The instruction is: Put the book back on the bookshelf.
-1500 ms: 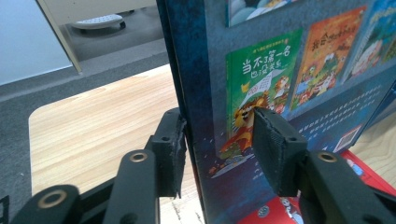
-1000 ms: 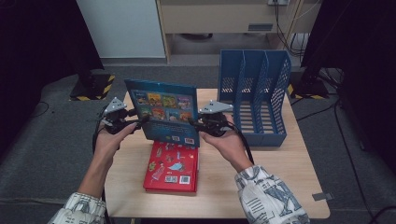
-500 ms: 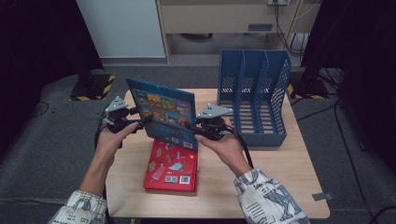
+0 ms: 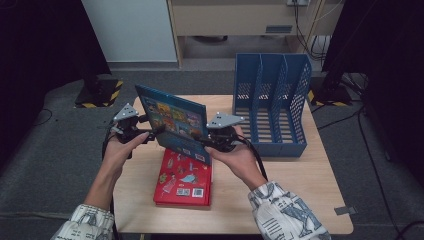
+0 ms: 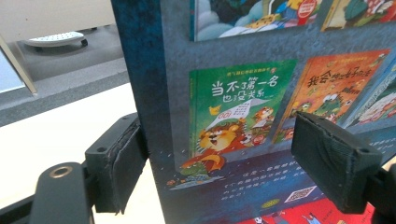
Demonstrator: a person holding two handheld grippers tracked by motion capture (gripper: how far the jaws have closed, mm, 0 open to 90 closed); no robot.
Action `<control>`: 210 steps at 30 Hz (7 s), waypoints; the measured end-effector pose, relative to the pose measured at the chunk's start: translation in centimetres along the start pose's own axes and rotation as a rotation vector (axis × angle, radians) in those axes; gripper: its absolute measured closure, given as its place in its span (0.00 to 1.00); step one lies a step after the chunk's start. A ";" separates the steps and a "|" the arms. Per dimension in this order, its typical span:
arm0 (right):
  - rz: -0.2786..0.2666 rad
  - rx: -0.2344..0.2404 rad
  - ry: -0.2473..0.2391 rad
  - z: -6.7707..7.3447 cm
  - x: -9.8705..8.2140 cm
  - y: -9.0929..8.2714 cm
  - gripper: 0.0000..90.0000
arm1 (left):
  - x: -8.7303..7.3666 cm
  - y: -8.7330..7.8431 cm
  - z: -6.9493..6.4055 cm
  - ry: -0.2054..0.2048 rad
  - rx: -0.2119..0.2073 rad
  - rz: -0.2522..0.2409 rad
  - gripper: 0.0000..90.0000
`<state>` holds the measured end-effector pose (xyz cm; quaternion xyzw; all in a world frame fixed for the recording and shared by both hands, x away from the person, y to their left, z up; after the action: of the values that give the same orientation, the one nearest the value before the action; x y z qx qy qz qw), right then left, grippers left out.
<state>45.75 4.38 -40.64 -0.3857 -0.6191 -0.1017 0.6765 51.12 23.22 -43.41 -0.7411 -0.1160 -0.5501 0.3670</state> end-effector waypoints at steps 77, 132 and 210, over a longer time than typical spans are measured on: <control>-0.129 0.041 0.090 -1.2 8.3 1.6 0.92 | -14.6 -3.6 2.7 -0.194 0.296 0.160 0.11; -0.184 -0.271 0.216 -11.7 9.7 -9.2 0.92 | -18.7 -1.5 1.9 -0.155 0.248 0.385 0.03; -0.200 -0.647 0.323 -21.5 7.2 -8.7 0.92 | -18.9 -1.1 1.6 -0.125 0.230 0.329 0.00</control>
<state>58.21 -13.00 -29.19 -0.4962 -0.4749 -0.4171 0.5952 44.68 29.43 -60.11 -0.7360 -0.0780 -0.4188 0.5262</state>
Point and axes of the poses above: each handheld gripper's, and its own axes: y roughly forward along the jaws, x roughly out of its top, z roughly to its left, the point moved 9 cm from there along y, roughly forward along the jaws, and after that the axes turned 8 degrees about -x, right-handed, at the moved point
